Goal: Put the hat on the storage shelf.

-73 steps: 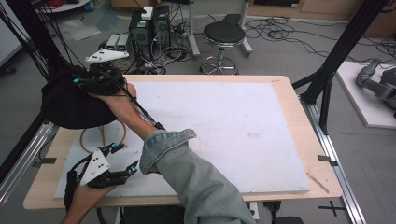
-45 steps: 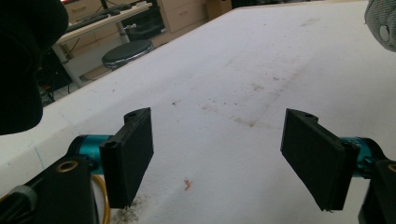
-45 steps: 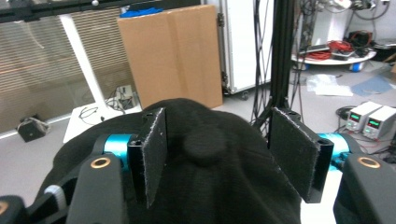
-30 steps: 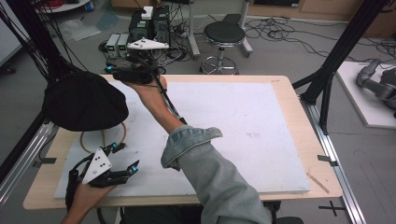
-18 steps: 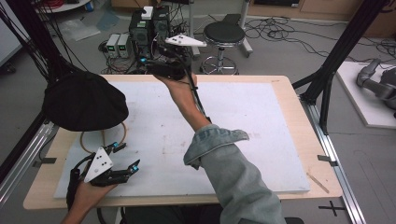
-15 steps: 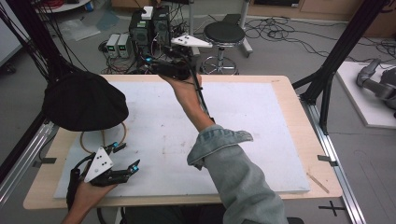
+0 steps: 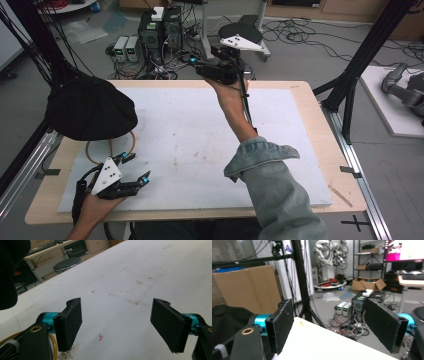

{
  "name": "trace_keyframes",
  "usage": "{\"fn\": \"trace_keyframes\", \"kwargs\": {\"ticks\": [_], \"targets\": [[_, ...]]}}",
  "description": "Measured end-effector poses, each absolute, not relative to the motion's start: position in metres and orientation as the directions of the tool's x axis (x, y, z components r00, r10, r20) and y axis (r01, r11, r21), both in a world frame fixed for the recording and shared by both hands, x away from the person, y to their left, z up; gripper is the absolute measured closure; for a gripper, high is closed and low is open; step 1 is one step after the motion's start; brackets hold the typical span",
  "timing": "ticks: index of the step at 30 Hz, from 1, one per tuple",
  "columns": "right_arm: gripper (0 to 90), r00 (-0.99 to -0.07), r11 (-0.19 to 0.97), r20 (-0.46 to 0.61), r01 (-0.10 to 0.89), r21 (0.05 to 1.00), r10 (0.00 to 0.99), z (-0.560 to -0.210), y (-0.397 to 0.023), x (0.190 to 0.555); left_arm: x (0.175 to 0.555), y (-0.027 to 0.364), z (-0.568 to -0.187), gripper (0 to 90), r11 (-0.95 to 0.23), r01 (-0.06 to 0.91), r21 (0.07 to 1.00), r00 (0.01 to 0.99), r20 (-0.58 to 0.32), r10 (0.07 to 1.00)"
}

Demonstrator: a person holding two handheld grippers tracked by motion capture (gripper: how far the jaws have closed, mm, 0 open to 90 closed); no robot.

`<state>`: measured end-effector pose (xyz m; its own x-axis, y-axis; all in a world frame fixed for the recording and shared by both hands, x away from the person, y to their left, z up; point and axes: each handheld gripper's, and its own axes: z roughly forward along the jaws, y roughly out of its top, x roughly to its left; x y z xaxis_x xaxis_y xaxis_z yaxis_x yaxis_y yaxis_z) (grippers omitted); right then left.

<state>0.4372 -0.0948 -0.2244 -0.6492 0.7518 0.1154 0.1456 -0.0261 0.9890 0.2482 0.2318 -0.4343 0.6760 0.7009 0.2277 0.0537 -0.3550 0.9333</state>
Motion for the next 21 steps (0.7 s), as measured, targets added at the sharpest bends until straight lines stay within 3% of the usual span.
{"fn": "trace_keyframes", "kwargs": {"ticks": [21], "targets": [[23.7,-0.509,-0.030,0.104,0.152,0.988,0.854,-0.256,-0.202,0.404,0.252,0.228,-0.435,25.6,-0.356,0.053,0.933,0.681,0.227,0.696]]}}
